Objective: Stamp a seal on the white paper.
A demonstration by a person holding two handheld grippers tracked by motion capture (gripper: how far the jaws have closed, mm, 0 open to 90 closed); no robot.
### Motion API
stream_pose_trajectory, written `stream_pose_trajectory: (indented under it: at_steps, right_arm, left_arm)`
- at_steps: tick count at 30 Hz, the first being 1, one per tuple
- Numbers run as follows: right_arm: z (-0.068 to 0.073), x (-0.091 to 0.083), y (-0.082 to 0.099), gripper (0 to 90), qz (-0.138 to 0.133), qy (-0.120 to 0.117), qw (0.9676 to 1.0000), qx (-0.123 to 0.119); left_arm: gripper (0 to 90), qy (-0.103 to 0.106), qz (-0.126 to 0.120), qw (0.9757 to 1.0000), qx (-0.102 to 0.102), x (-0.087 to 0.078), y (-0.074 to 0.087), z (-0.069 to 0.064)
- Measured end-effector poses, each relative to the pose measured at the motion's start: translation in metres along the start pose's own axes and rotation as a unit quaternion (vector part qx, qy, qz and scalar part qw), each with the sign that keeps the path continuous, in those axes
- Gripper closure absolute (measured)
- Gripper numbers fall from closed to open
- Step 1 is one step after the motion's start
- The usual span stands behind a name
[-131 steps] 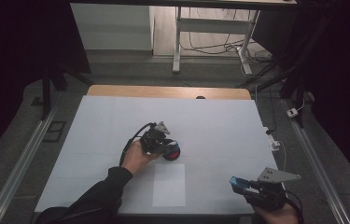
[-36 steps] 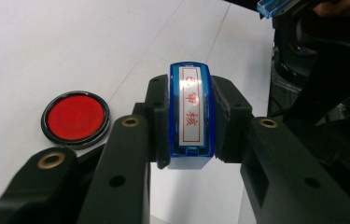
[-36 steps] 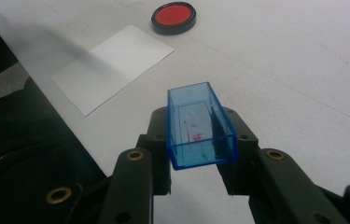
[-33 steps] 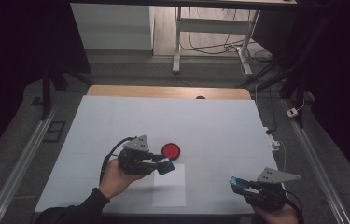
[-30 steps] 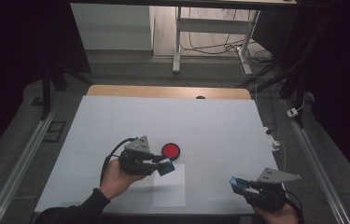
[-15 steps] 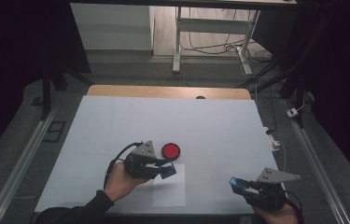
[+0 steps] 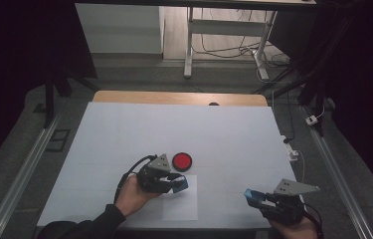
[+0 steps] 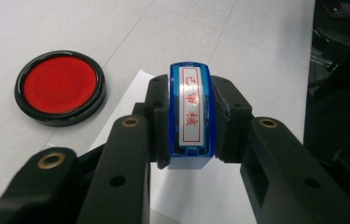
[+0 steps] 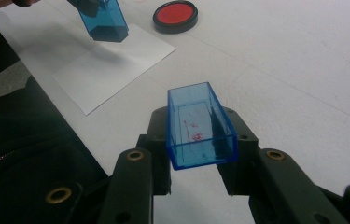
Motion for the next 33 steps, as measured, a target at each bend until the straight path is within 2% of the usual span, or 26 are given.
stream_pose_trajectory:
  at_steps: [14,26,33]
  right_arm:
    - [0.000,0.000,0.000,69.1,0.000,-0.001,1.0000,0.000]
    - [0.000,0.000,0.000,69.1,0.000,-0.003,1.0000,0.001]
    - [0.000,0.000,0.000,69.1,0.003,-0.003,1.0000,0.001]
  left_arm:
    - [70.3,-0.007,0.023,0.9997,0.004,0.016,0.008,0.001]
    - [70.4,-0.020,0.045,0.9984,0.029,0.021,0.010,-0.003]
    - [70.3,-0.010,0.042,0.9990,0.010,0.022,0.011,0.000]
Point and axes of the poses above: each handheld gripper's, and its own axes: x roughly forward along the jaws, y roughly out of its underside, z roughly to its left, the point moved 4 cm from there along x, roughly forward along the jaws, and after that the axes turned 6 degrees about -z, right-handed, at the moved point
